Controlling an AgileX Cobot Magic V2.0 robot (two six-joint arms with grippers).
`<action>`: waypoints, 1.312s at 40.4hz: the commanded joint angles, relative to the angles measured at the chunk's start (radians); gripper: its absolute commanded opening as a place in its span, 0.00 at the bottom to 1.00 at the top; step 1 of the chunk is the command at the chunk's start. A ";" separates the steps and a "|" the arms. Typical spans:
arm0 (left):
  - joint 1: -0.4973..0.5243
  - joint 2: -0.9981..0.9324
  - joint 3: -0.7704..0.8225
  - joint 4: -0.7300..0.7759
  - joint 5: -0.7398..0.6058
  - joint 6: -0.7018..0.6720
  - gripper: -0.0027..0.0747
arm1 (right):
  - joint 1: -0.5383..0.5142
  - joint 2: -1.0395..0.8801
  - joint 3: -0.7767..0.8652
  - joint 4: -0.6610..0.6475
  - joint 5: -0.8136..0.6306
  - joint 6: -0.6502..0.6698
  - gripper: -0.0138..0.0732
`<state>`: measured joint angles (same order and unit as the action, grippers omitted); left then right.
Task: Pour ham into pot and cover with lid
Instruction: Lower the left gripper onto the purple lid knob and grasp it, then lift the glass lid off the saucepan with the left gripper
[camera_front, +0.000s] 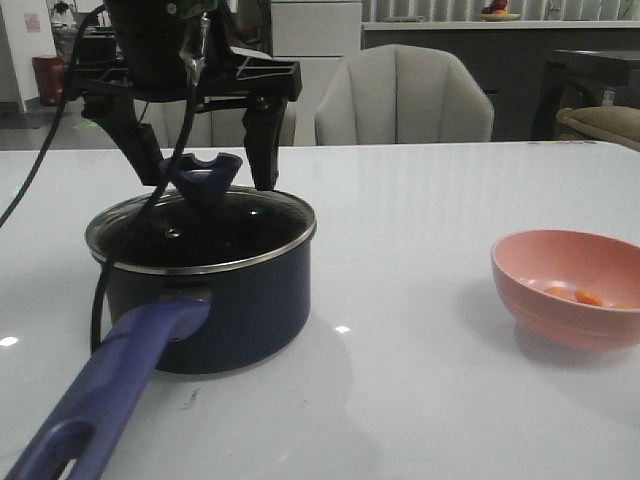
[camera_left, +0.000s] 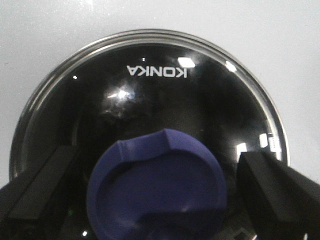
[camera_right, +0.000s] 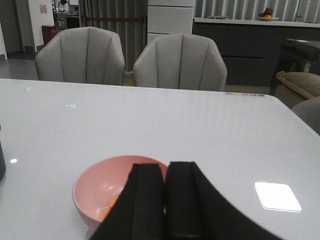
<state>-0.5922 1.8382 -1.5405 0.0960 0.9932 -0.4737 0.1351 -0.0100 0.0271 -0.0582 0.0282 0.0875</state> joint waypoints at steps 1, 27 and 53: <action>-0.007 -0.050 -0.034 -0.001 -0.017 -0.015 0.79 | -0.007 -0.021 -0.006 -0.012 -0.088 -0.007 0.33; -0.007 -0.081 -0.106 0.015 -0.022 -0.015 0.30 | -0.007 -0.021 -0.006 -0.012 -0.088 -0.007 0.33; 0.346 -0.339 0.179 0.033 -0.053 0.131 0.30 | -0.007 -0.021 -0.006 -0.012 -0.088 -0.007 0.33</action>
<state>-0.3112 1.5920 -1.4053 0.1544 1.0353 -0.3827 0.1351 -0.0100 0.0271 -0.0582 0.0282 0.0875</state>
